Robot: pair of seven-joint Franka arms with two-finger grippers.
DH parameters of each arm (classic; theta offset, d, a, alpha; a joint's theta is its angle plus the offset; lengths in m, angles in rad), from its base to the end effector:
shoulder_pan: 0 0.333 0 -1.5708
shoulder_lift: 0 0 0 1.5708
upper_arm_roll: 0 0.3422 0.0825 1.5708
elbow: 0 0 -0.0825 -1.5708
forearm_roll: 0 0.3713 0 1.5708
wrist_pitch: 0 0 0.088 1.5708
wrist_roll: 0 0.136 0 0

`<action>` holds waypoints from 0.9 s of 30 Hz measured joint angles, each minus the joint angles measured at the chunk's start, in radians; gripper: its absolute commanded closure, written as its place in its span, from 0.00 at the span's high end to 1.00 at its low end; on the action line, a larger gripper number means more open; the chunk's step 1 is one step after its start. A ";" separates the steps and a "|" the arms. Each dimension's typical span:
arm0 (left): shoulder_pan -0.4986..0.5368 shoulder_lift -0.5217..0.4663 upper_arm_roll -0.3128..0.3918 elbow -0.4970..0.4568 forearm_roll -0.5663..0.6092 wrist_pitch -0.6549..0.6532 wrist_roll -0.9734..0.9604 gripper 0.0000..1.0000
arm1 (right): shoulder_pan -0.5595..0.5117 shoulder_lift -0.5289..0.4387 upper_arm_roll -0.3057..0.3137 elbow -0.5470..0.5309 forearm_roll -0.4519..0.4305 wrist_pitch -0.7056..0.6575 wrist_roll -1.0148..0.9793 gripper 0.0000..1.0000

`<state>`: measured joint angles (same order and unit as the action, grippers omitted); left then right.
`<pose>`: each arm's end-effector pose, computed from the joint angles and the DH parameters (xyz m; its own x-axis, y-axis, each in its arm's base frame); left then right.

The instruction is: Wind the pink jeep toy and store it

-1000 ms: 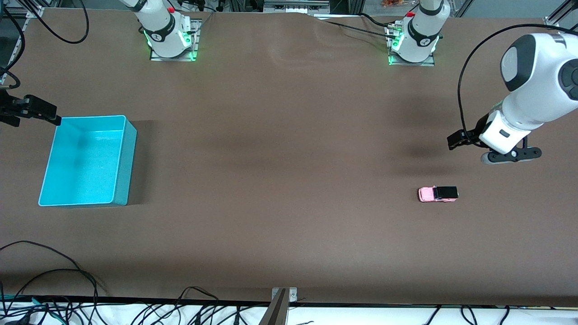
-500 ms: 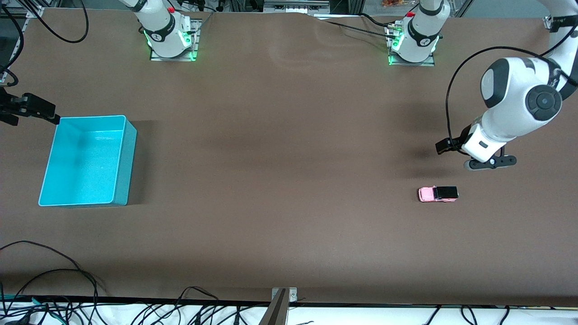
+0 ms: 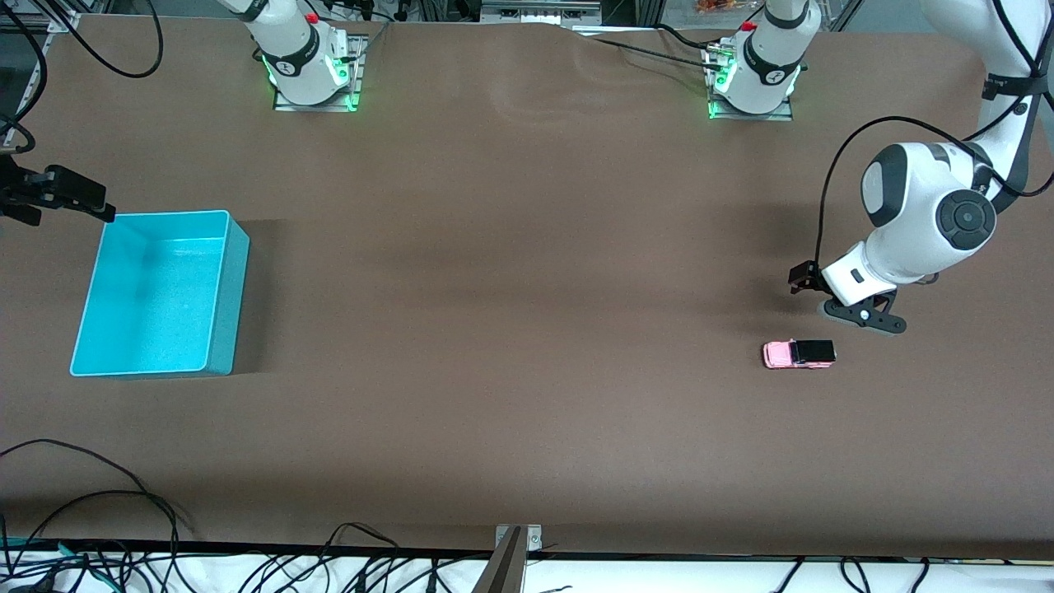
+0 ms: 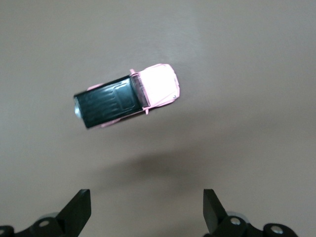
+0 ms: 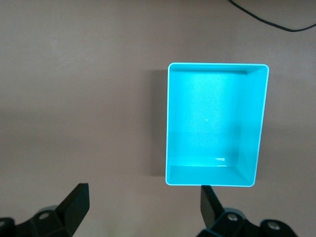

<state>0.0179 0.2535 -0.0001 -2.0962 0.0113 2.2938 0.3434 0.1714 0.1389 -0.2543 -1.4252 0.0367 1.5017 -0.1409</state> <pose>0.5681 0.0106 0.3007 0.9434 -0.3270 -0.0553 -0.3269 -0.9450 0.0113 0.5773 -0.0318 0.6065 0.9965 0.0610 -0.0571 0.0605 -0.9981 -0.0100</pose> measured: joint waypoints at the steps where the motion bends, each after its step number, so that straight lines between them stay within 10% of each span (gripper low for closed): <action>1: 0.002 0.002 0.000 0.000 0.000 0.004 0.035 1.00 | 0.000 0.000 0.000 0.000 0.000 0.000 0.000 1.00; 27: 0.010 0.139 0.000 0.013 0.000 0.192 0.982 1.00 | 0.000 0.000 0.001 0.000 0.000 -0.002 0.000 1.00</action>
<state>0.0279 0.3924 -0.0005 -2.0828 0.0114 2.4854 1.3258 0.1715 0.1392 -0.2531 -1.4254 0.0370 1.4995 -0.1409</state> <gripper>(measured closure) 0.000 0.000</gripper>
